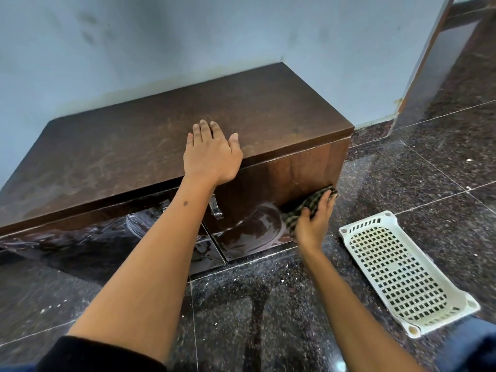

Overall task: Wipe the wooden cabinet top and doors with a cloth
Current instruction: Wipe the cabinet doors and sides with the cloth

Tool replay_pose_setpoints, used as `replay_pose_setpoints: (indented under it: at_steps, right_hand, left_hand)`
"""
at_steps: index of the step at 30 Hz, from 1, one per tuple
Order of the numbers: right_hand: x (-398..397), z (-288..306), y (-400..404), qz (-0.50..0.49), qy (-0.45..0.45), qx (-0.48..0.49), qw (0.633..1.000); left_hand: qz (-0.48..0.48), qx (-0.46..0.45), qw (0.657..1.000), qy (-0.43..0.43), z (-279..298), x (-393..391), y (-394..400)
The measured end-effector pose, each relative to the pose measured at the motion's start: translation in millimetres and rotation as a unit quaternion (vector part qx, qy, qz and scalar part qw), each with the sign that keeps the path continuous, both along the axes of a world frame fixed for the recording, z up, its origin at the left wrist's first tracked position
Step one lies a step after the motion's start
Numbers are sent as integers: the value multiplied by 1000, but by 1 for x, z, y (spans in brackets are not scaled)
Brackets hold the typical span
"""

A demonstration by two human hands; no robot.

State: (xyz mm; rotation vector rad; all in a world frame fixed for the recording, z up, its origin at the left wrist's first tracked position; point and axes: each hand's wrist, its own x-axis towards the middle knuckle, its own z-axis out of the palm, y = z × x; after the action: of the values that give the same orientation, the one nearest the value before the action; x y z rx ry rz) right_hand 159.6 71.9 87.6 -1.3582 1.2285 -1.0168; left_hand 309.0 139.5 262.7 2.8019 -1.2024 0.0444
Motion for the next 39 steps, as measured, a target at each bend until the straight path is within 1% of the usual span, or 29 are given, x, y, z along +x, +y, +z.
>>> replay_pose_setpoints:
  at_steps: [2, 3, 5, 7, 9, 11, 13, 14, 15, 17, 20, 23, 25, 26, 29, 31, 32, 34, 37, 38, 39]
  right_hand:
    - [-6, 0, -12, -17, -8, 61, 998]
    - [-6, 2, -14, -23, -13, 64, 998]
    - [3, 10, -5, -25, -14, 31, 999]
    - [15, 13, 14, -10, -38, 3, 999]
    - [21, 9, 27, 14, -66, 9, 998]
    - [16, 3, 21, 10, -68, 46, 997]
    - [4, -1, 3, -17, -64, 109, 992]
    - [0, -1, -4, -30, -56, 125, 990]
    - [-2, 2, -7, -38, -48, 121, 991]
    - [5, 11, 0, -39, -50, 76, 995]
    - [27, 22, 36, -20, -92, 42, 995]
    - [29, 18, 53, 5, -89, 77, 993]
    - [23, 17, 45, -1, -68, 103, 992]
    - [21, 19, 42, -7, -60, 97, 993]
    - [33, 35, 57, 5, -69, 14, 997]
    - [47, 39, 81, 45, -73, -33, 996]
    - [50, 36, 91, 64, -74, -36, 995]
    - [49, 27, 96, 83, -68, 1, 994]
    - [38, 20, 74, 61, -57, 124, 989]
    - [37, 21, 70, 55, -52, 129, 989]
    - [39, 24, 71, 54, -42, 110, 992]
  left_hand:
    - [2, 0, 1000, -1, 0, 0, 0]
    - [3, 0, 1000, -2, 0, 0, 0]
    - [2, -2, 1000, -3, 0, 0, -1]
    - [1, -4, 1000, -3, 0, 0, -1]
    - [0, -3, 1000, -1, 1, 1, 0]
    - [0, -1, 1000, -1, 1, 1, 1]
    - [0, 1, 1000, -1, 1, 0, 0]
    - [1, 1, 1000, -1, 1, -1, 0]
    - [2, 1, 1000, -1, 1, -1, -1]
    - [5, -2, 1000, -3, 1, -1, -1]
    - [3, 0, 1000, -3, 1, -1, 0]
    - [-1, 4, 1000, 4, 3, -2, 1]
    - [-2, 3, 1000, 4, 3, -2, 1]
    - [-1, 2, 1000, 5, 3, -2, 1]
    - [3, -2, 1000, 6, 3, -3, 1]
    - [4, -3, 1000, 8, 4, -4, 2]
    - [1, -2, 1000, 10, 4, -4, 2]
    - [-14, -1, 1000, 10, 4, -3, 6]
    - [-51, -10, 999, -13, 1, -1, 18]
    - [-60, -14, 998, -25, -1, 0, 22]
    - [-65, -17, 997, -36, -2, 0, 26]
